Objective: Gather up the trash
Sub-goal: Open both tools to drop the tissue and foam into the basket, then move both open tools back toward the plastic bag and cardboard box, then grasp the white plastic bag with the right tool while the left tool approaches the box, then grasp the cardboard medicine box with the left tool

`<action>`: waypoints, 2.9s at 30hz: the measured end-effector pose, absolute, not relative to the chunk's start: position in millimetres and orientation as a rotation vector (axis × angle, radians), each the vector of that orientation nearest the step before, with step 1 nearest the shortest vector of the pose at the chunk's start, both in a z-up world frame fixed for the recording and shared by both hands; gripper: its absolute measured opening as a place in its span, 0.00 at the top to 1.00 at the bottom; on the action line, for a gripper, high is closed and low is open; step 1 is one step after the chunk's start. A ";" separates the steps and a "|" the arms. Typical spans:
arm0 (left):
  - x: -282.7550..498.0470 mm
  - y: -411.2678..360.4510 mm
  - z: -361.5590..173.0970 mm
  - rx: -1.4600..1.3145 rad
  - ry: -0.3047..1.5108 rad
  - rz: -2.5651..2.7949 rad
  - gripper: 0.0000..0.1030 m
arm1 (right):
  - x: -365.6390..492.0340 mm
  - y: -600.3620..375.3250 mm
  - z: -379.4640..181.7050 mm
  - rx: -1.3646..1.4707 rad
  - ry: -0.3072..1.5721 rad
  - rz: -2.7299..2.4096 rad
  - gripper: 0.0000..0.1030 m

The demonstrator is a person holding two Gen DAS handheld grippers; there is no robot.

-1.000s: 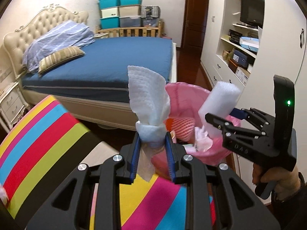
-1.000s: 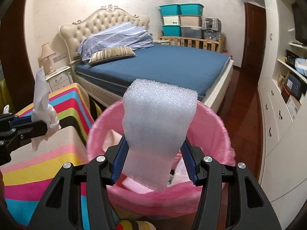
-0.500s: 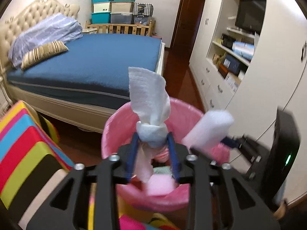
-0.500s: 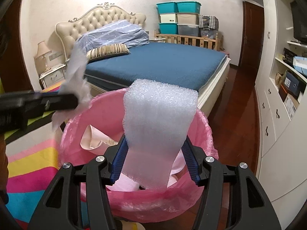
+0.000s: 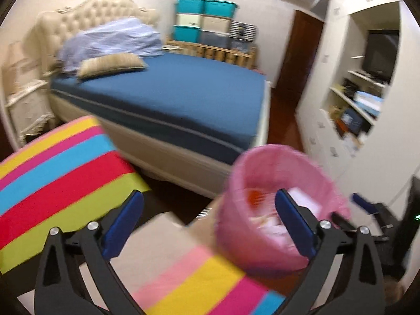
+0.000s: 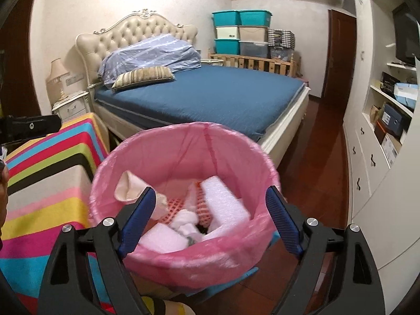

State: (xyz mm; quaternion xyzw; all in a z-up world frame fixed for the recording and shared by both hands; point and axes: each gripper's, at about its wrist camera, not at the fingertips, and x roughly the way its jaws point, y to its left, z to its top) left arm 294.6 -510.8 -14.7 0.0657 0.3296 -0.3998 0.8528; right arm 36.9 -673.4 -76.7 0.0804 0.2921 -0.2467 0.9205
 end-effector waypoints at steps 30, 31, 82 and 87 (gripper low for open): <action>286.8 -114.1 -52.6 0.176 0.705 -0.202 0.05 | 192.8 -332.3 -76.6 -0.084 0.727 0.127 0.18; 287.8 -101.4 -53.0 0.163 0.709 -0.181 0.05 | 197.1 -320.5 -77.2 -0.093 0.730 0.145 0.18; 406.4 -10.5 -69.5 0.021 0.886 -0.004 0.05 | 348.3 -229.1 -84.6 0.011 0.825 0.305 0.66; 432.6 -19.0 -69.8 0.020 0.902 0.033 0.05 | 348.1 -231.9 -85.7 0.029 0.825 0.309 0.66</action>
